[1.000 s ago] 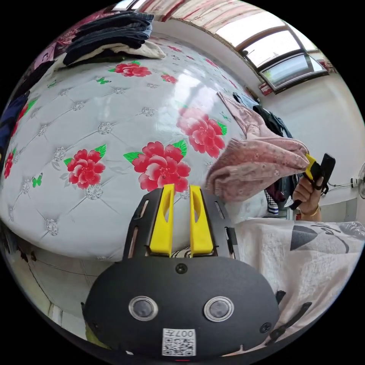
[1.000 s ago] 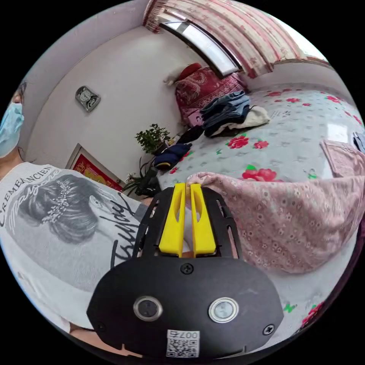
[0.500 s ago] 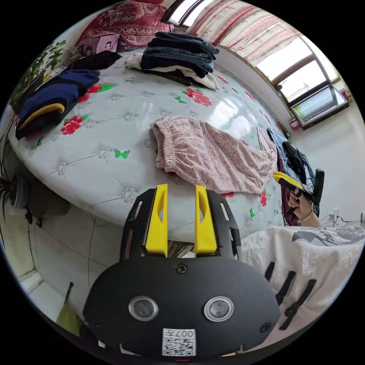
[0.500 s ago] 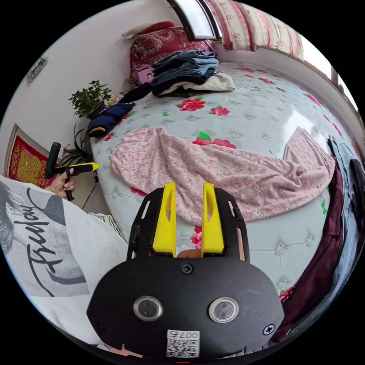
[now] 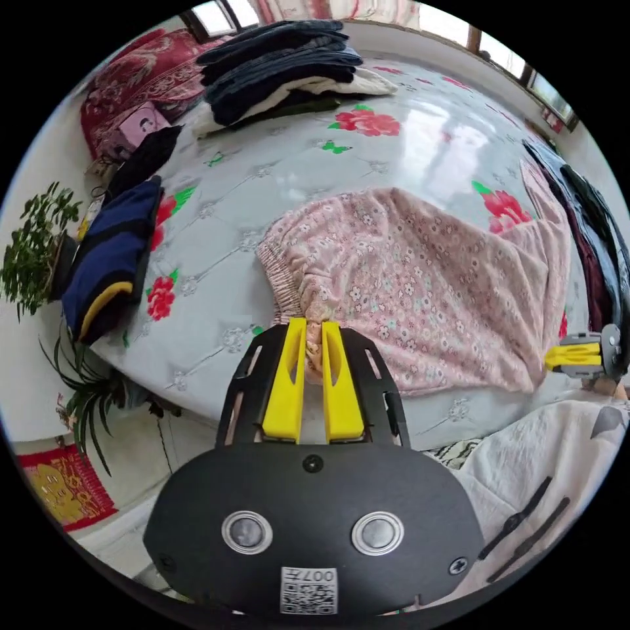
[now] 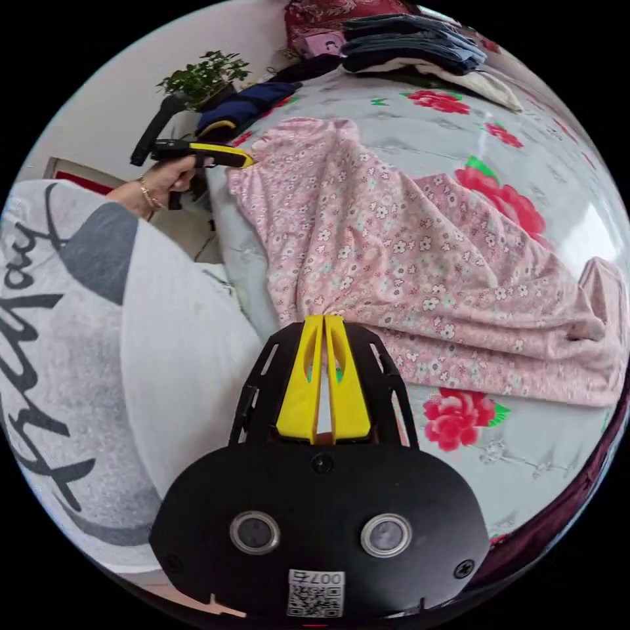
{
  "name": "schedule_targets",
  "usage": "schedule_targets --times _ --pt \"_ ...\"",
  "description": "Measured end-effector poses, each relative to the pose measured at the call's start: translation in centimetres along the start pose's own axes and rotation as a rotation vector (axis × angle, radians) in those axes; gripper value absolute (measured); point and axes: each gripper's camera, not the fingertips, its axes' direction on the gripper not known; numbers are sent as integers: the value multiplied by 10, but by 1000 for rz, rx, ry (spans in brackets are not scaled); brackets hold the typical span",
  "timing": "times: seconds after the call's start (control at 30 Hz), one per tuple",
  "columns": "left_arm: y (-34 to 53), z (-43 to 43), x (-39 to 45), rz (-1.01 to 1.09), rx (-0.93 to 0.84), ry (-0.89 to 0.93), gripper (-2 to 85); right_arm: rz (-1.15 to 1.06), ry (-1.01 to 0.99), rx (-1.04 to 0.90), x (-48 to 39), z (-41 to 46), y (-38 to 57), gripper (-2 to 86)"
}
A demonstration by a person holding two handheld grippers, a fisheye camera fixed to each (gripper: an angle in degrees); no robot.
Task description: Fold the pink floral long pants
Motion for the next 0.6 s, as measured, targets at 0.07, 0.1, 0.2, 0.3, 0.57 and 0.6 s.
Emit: schedule_targets --times 0.07,0.1,0.2,0.3,0.57,0.6 --pt "16 -14 -39 -124 18 70 48 4 29 122 9 -32 3 8" --pt "26 -25 -60 -187 45 105 54 29 65 159 16 -43 4 10" --pt "47 -61 -89 -335 153 55 66 241 269 293 80 -96 10 26" --pt "48 -90 -87 -344 264 53 76 419 426 335 149 -132 10 39" --pt "-31 -17 -28 -135 -29 97 100 557 357 135 272 -119 -36 31" --pt "-36 -2 -23 -127 -113 62 80 554 351 119 274 -117 -38 25"
